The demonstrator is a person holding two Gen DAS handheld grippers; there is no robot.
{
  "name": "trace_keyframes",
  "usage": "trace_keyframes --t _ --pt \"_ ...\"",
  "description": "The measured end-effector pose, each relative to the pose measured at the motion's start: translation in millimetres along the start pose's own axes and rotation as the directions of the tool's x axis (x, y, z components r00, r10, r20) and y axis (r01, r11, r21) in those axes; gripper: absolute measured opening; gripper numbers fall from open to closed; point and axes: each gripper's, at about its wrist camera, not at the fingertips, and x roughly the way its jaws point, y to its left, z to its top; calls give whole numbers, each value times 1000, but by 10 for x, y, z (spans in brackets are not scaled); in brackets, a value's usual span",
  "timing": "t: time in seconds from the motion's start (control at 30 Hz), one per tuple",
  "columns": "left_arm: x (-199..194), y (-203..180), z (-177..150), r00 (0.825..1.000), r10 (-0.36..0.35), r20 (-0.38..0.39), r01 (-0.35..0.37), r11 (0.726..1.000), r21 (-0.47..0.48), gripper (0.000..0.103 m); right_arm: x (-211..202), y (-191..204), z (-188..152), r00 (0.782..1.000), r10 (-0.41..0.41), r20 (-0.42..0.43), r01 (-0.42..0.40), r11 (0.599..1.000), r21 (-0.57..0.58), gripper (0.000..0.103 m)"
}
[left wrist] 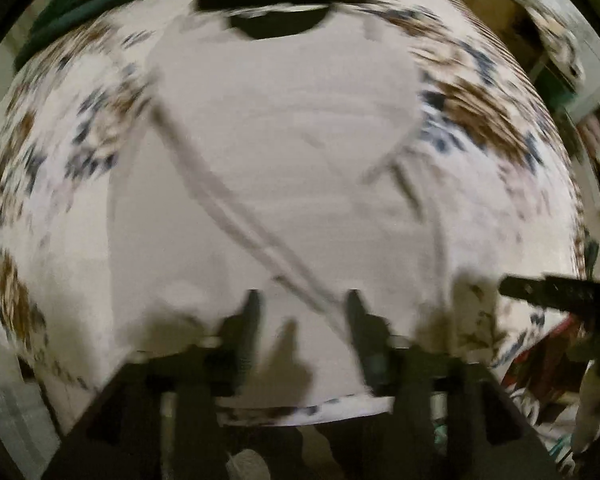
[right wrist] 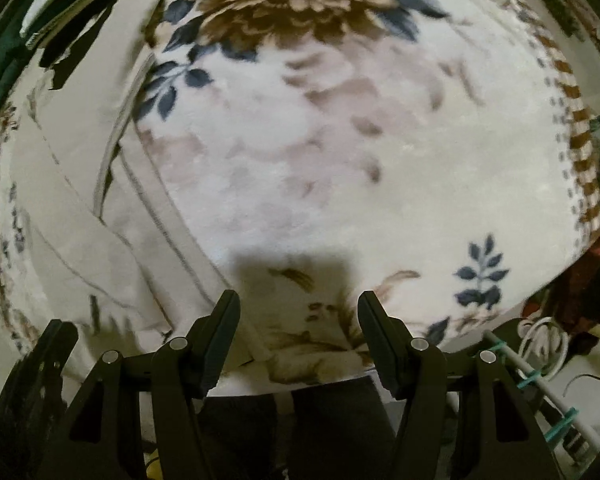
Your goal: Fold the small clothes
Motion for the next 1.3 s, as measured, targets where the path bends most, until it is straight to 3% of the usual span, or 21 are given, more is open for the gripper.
trace_keyframes --t 0.07,0.17,0.27,0.4,0.53,0.7,0.73,0.8,0.83,0.9,0.97,1.0,1.03,1.07,1.13,1.3 --pt "-3 268 -26 1000 27 -11 -28 998 -58 75 72 -31 -34 998 54 -36 -54 999 -5 63" --pt "57 836 -157 994 84 -73 -96 981 -170 84 200 23 -75 989 117 -91 -118 993 -8 64" --pt "183 1268 -328 986 90 -139 -122 963 -242 84 352 48 -173 982 131 -135 -136 990 -26 64" --pt "355 1688 -566 983 11 -185 -72 941 -330 84 519 51 -223 975 146 -166 -153 988 -30 64" --pt "517 1779 -701 973 -61 -223 -25 932 -361 84 626 119 -247 970 154 -188 -163 986 -35 64" --pt "669 1635 -793 966 -103 -235 20 944 -330 83 748 140 -201 968 147 -202 -158 987 -42 64" --pt "687 1616 -796 967 -102 -233 22 947 -321 79 749 147 -199 968 146 -204 -156 987 -37 64" --pt "706 1526 -826 970 -78 -232 9 958 -286 63 746 167 -172 969 142 -204 -152 988 -33 64" --pt "724 1494 -838 968 -71 -239 3 961 -276 49 751 191 -173 969 140 -204 -150 988 -32 64" --pt "753 1466 -832 969 -60 -238 -5 964 -266 38 831 330 -197 969 137 -205 -146 989 -27 64" --pt "712 1436 -881 972 -74 -225 12 964 -266 8 840 357 -201 969 143 -203 -149 989 -18 63" --pt "682 1421 -876 971 -75 -225 13 964 -264 6 846 359 -207 968 148 -201 -154 988 -15 61" --pt "634 1405 -902 974 -71 -217 12 966 -260 3 844 364 -209 968 151 -201 -157 987 -14 47" --pt "578 1394 -925 976 -75 -206 19 965 -260 2 850 332 -223 967 152 -203 -158 987 -14 26" --pt "479 1362 -956 978 -84 -192 30 963 -268 2 837 317 -260 967 162 -197 -167 986 -8 6" --pt "106 1411 -862 979 -144 -141 83 926 -367 2 626 285 -306 957 222 -187 -226 974 2 3"
